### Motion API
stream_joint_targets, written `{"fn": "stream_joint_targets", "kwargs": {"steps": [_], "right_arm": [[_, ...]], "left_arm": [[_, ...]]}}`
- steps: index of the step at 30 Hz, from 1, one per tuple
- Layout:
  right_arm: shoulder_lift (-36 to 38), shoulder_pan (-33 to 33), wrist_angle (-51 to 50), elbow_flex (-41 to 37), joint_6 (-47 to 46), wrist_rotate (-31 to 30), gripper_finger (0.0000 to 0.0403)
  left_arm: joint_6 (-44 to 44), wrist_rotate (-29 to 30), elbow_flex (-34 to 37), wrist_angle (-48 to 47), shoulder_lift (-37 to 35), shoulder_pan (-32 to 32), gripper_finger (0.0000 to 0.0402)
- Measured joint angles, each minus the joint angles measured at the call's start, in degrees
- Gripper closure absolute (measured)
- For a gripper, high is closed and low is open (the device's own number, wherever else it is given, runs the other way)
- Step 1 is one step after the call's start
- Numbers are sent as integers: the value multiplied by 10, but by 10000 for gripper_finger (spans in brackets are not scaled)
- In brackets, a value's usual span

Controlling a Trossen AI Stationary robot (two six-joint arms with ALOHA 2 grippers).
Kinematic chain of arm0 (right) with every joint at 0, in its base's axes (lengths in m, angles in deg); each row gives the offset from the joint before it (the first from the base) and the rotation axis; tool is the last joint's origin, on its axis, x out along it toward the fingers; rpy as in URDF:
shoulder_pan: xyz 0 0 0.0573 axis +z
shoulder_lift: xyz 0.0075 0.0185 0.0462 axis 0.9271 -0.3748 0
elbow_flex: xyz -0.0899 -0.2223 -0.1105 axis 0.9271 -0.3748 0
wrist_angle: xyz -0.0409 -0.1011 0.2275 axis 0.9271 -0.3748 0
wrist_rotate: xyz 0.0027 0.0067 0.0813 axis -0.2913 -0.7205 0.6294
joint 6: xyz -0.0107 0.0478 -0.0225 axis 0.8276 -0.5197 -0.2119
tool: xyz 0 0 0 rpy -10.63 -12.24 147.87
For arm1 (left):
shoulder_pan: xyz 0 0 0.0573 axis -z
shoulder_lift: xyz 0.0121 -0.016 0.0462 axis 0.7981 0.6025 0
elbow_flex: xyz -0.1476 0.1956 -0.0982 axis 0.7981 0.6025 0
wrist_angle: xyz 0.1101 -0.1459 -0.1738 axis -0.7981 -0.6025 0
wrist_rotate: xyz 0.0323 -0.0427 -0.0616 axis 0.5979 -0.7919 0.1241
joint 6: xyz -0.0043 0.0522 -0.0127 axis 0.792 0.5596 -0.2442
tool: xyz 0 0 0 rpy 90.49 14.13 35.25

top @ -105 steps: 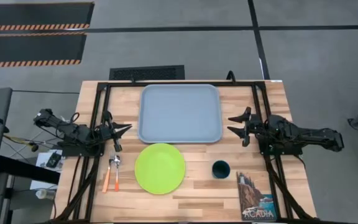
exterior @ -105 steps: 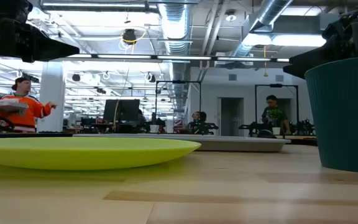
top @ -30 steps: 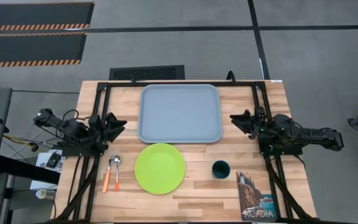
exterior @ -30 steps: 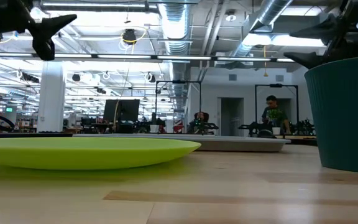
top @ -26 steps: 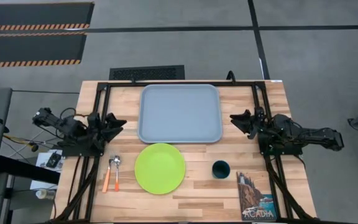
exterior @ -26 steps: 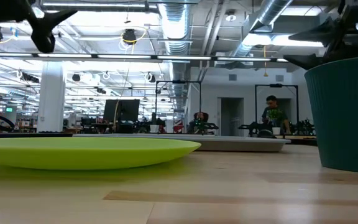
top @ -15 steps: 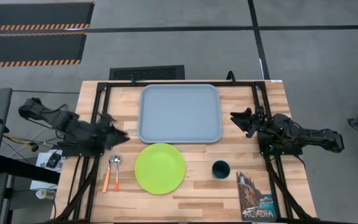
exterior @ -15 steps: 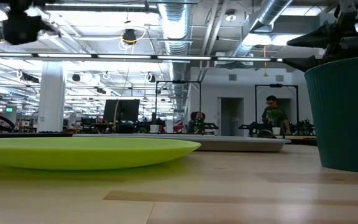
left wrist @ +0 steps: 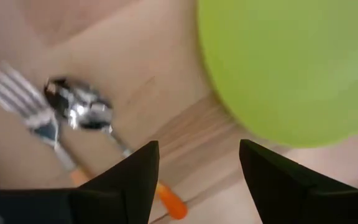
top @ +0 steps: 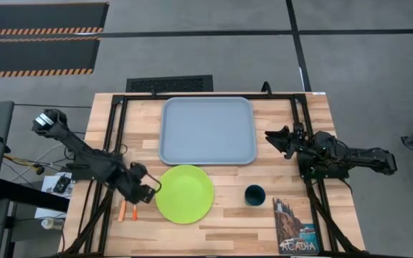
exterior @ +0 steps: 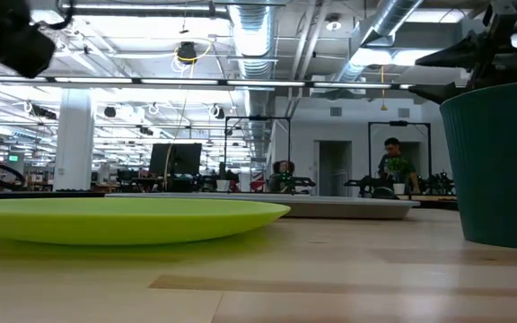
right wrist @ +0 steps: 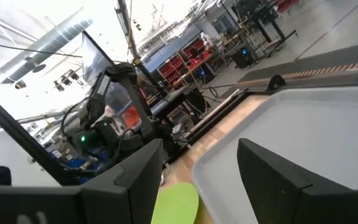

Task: Pick and place plate/cup/fork/spoon on tray
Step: Put the orange spoon on the gray tray

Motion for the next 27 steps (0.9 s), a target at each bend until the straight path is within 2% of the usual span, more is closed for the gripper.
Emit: {"fn": "stream_joint_targets", "kwargs": {"steps": [10,13,23,27], "right_arm": [[0,0,-25,0,-1,11,170],[0,0,-25,0,3,11,170],[0,0,-26,0,4,15,170],[0,0,-25,0,4,26,170]], "left_arm": [[-227,11,0,-4,72,110,176],[-278,20,0,-3,95,126,176],[-304,9,0,28,187,112,175],[-265,-32,-2,39,211,92,187]]}}
